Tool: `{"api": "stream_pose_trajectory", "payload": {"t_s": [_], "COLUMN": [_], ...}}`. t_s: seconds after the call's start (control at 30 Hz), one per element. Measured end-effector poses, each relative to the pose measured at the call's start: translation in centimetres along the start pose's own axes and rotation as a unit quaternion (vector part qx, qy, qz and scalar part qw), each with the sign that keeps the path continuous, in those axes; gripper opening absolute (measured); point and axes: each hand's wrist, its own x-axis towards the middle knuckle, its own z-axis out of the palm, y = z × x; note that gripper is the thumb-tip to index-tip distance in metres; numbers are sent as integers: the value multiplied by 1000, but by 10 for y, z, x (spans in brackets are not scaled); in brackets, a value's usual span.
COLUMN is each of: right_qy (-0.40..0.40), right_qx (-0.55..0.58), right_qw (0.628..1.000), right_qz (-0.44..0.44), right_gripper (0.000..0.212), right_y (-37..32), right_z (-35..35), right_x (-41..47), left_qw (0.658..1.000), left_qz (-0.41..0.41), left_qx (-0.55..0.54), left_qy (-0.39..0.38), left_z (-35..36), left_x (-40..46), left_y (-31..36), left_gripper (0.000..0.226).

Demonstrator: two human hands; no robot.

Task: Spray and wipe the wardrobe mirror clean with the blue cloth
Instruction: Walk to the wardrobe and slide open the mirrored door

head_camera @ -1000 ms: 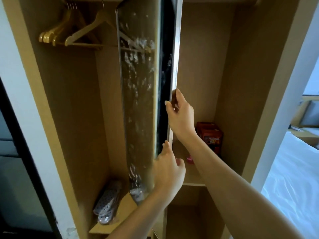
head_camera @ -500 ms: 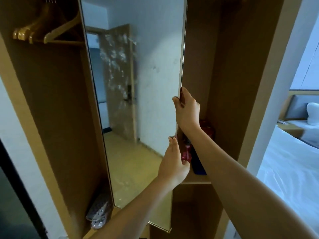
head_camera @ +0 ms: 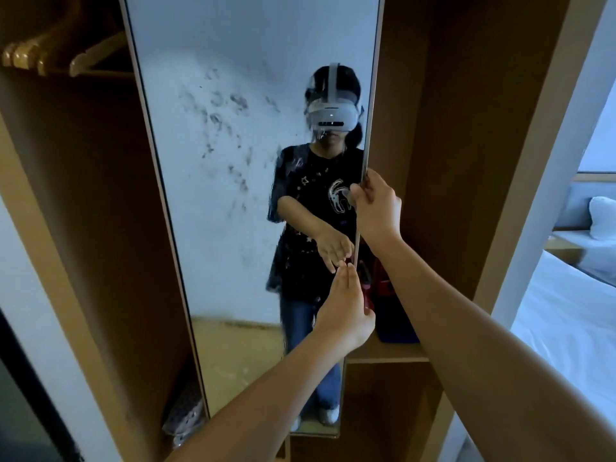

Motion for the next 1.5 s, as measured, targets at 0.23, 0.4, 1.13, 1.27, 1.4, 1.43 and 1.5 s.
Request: {"api": "stream_pose_trajectory", "payload": {"t_s": [0.23, 0.4, 1.13, 1.27, 1.4, 1.43, 1.5], "right_qy": [-2, 3, -71, -75, -70, -69, -68], "right_qx": [-9, -11, -293, -332, -351, -354, -360], "right_qw": [1000, 1000, 935, 925, 917, 916, 914], "right_qz": [-5, -5, -187, -169, -177, -177, -174], "right_gripper": [23, 27, 99, 107, 111, 111, 112], "right_y": [3, 3, 3, 13, 18, 19, 22], "right_z": [2, 2, 48, 53, 57, 58, 60], "right_x": [7, 6, -54, -56, -53, -52, -49], "left_qw": [998, 975, 903, 894, 884, 882, 877], "left_qz": [21, 81, -11, -10, 3, 6, 11], "left_qx": [51, 207, 327, 359, 387, 392, 403], "left_qy": [-11, 28, 279, 270, 262, 260, 260], "left_z": [2, -6, -162, -168, -169, -168, -166], "left_x": [13, 7, -17, -11, -4, -2, 1], "left_y": [-12, -28, -175, -188, -194, -195, -196], "left_gripper": [82, 74, 77, 86, 97, 99, 102]}}
